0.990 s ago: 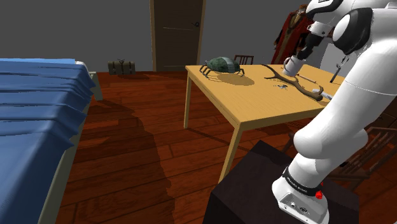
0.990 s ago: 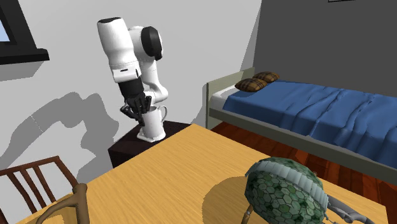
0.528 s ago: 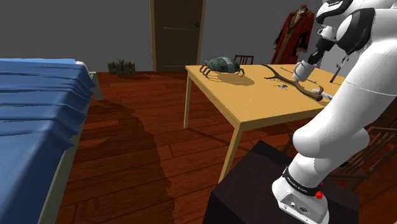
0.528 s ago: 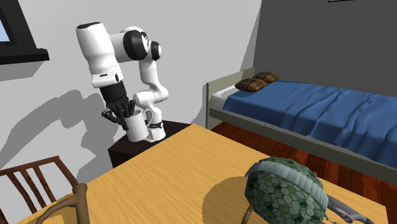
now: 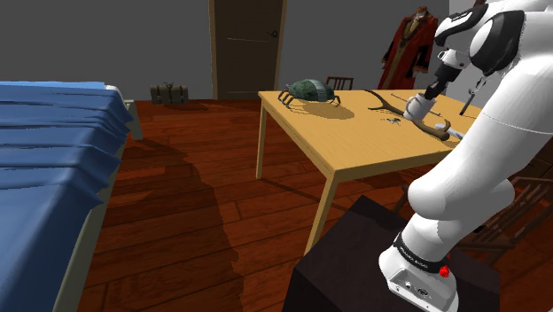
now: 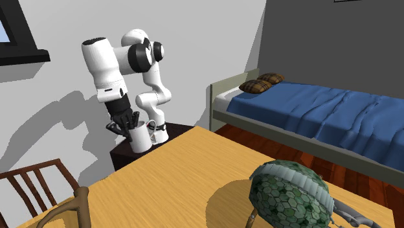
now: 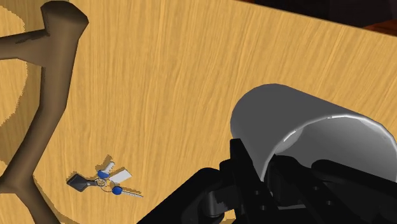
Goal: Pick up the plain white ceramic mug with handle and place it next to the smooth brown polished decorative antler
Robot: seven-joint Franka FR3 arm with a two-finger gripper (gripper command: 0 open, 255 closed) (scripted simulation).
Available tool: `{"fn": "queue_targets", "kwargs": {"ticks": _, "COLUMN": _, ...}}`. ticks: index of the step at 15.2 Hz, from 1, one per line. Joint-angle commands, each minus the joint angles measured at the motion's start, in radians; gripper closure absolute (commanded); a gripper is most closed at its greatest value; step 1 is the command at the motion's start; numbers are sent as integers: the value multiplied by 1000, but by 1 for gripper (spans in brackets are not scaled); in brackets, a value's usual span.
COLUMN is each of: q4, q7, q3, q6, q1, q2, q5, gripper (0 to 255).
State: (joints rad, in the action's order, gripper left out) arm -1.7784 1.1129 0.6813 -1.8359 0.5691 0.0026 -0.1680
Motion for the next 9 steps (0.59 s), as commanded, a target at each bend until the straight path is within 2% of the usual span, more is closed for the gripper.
{"fn": "queue_targets", "kwargs": {"ticks": 1, "q4": -28, "q7": 3, "q3": -1, "q6": -28, "q1": -1, "q2": -1, "q5": -1, "gripper": 255}}
{"fn": "queue_targets", "kwargs": {"ticks": 9, "q4": -123, "q7": 26, "q3": -1, "q6": -130, "q1": 0, "q2": 13, "q5": -16, "gripper": 255}}
